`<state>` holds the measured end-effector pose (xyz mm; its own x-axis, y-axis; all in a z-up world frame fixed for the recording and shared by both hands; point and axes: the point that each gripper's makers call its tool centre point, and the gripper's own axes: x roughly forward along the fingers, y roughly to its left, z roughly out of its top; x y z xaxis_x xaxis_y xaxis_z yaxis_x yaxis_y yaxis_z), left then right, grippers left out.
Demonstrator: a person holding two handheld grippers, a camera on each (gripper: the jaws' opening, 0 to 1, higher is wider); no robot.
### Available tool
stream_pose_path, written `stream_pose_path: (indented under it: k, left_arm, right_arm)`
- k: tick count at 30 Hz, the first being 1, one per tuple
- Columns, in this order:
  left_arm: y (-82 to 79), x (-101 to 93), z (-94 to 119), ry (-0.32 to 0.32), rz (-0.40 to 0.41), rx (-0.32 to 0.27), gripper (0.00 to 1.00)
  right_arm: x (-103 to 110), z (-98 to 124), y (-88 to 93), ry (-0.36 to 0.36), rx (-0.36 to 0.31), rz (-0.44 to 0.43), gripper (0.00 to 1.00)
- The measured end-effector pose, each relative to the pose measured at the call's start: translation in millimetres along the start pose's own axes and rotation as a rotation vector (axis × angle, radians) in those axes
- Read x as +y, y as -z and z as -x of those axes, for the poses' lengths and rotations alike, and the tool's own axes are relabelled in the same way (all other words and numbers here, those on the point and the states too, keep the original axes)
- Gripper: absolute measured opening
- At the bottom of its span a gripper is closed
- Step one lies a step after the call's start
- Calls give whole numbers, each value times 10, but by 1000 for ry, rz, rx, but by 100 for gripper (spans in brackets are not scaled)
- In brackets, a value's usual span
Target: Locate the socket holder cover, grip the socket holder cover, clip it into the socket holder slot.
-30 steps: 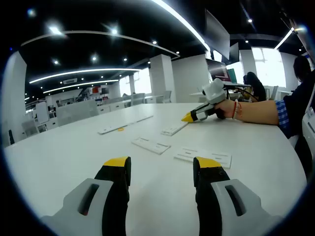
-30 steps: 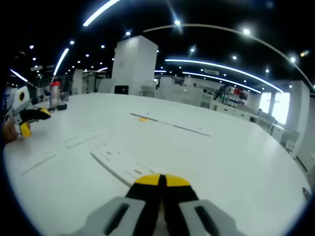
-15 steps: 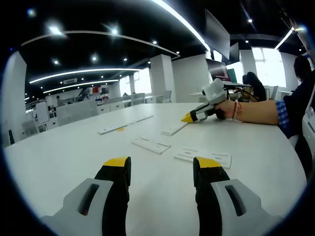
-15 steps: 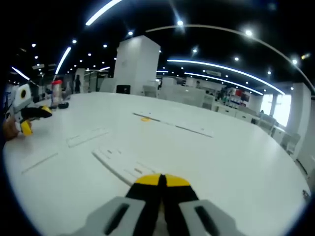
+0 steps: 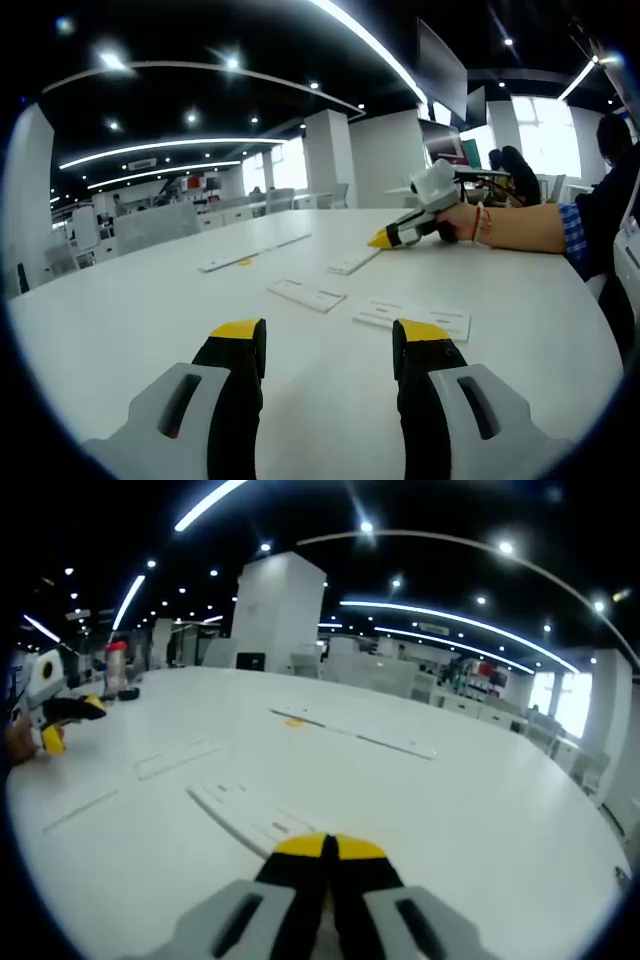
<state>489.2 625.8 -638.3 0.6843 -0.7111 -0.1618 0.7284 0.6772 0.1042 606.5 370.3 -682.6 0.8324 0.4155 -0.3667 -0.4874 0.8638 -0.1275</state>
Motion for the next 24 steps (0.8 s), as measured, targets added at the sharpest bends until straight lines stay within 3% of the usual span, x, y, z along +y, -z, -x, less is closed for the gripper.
stream_pose_path:
  k: [19,21,23,24]
  left_arm:
    - [-8,2,-8,4,1,0,51]
    - [-12,6,-8,3,0,-1,51]
    - [-24,15,-10,1,-10,-5,51]
    - [-39,25,-11,0,-14,-13,51]
  right_arm:
    - [-10,-15,-20,7,-2,2,4]
    - [-58,-14,-32,33,-6,30,4]
    - [-125,12,-74,65,-22,46,4]
    - [-168,55,-159,76,-67,7,4]
